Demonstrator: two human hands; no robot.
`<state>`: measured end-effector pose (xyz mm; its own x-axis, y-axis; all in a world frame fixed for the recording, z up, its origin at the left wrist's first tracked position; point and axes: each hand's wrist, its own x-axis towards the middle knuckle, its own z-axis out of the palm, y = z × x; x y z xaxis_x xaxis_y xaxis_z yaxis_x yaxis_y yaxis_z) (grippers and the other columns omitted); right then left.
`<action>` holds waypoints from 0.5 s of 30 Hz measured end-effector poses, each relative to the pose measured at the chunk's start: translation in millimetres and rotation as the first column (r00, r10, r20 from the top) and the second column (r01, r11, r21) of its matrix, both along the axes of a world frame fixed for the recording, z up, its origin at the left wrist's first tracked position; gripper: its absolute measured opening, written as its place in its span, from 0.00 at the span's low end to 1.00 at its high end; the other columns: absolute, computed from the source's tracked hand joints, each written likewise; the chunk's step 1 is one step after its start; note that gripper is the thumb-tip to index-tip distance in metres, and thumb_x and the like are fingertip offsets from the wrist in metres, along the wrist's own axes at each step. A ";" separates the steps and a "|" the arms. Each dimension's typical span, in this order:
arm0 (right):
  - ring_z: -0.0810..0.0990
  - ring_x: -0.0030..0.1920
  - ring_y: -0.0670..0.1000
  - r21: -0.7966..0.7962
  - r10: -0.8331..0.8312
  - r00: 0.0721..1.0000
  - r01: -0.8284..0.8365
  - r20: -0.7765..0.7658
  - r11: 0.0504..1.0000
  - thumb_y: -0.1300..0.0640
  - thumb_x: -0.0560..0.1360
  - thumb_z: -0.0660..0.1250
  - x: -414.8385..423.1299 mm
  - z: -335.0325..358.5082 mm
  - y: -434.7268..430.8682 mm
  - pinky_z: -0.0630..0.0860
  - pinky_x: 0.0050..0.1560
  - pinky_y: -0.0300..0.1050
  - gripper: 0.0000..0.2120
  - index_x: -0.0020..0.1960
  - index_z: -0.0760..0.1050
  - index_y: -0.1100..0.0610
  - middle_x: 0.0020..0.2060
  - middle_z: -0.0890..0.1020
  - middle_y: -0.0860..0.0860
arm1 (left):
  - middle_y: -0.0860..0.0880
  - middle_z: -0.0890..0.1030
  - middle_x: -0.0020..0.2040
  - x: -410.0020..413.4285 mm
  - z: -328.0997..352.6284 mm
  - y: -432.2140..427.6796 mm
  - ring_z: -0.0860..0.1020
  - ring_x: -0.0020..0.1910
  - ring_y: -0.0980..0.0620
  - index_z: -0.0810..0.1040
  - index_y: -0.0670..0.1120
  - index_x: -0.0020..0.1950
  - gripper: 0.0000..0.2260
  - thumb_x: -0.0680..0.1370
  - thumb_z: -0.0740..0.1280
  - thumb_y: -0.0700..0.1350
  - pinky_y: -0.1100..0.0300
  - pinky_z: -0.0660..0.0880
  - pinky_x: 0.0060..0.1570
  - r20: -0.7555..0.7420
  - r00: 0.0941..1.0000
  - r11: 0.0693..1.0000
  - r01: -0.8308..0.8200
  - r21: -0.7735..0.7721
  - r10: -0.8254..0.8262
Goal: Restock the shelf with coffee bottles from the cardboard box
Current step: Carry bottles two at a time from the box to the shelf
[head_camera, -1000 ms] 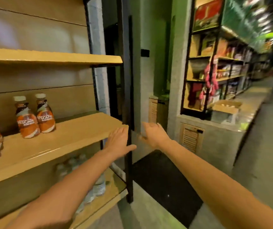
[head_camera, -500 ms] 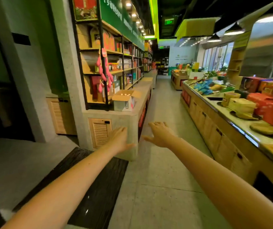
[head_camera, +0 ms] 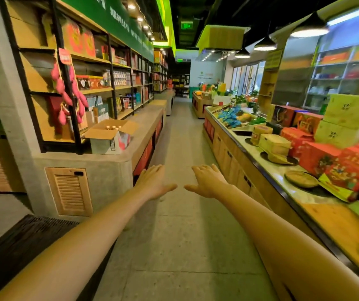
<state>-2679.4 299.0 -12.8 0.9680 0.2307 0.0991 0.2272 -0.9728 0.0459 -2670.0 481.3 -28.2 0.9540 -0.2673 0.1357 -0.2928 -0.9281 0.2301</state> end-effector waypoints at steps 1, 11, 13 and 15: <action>0.66 0.70 0.57 -0.001 0.002 1.000 -0.002 0.003 1.000 0.36 0.75 0.58 19.0 -0.3 -4.2 0.57 0.72 0.57 0.35 0.72 0.62 0.59 0.70 0.69 0.55 | 0.45 0.58 0.77 20.3 -1.0 -3.7 0.57 0.76 0.46 0.54 0.42 0.76 0.38 0.75 0.61 0.63 0.46 0.56 0.73 0.002 1.000 1.000 -0.003 0.004 0.003; 0.63 0.72 0.56 0.025 0.049 0.998 -0.050 0.041 0.998 0.36 0.75 0.57 248.9 -21.1 10.2 0.56 0.73 0.58 0.36 0.74 0.57 0.58 0.73 0.64 0.55 | 0.46 0.60 0.76 248.5 -19.0 3.4 0.58 0.75 0.46 0.55 0.44 0.76 0.35 0.77 0.59 0.62 0.46 0.58 0.72 0.041 0.999 0.999 -0.018 0.047 0.016; 0.62 0.73 0.56 0.047 0.045 0.999 -0.046 0.024 0.998 0.36 0.76 0.57 301.5 -19.9 17.9 0.55 0.74 0.58 0.36 0.74 0.57 0.58 0.74 0.63 0.55 | 0.46 0.58 0.77 303.6 -16.4 10.4 0.57 0.75 0.46 0.54 0.44 0.77 0.35 0.77 0.58 0.62 0.45 0.56 0.73 0.032 0.999 0.998 -0.022 0.064 0.020; 0.62 0.73 0.57 0.042 0.045 0.999 -0.046 0.016 0.998 0.36 0.76 0.57 353.6 -18.3 24.0 0.54 0.74 0.58 0.36 0.74 0.56 0.58 0.74 0.62 0.55 | 0.45 0.60 0.76 355.3 -11.9 17.2 0.58 0.75 0.45 0.55 0.43 0.76 0.35 0.77 0.58 0.63 0.46 0.57 0.72 0.035 0.999 0.996 -0.035 0.087 0.032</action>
<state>-2325.8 323.0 -31.0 0.9549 0.2695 0.1247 0.2706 -0.9627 0.0084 -2314.7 498.5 -40.0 0.9580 -0.2473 0.1450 -0.2671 -0.9537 0.1385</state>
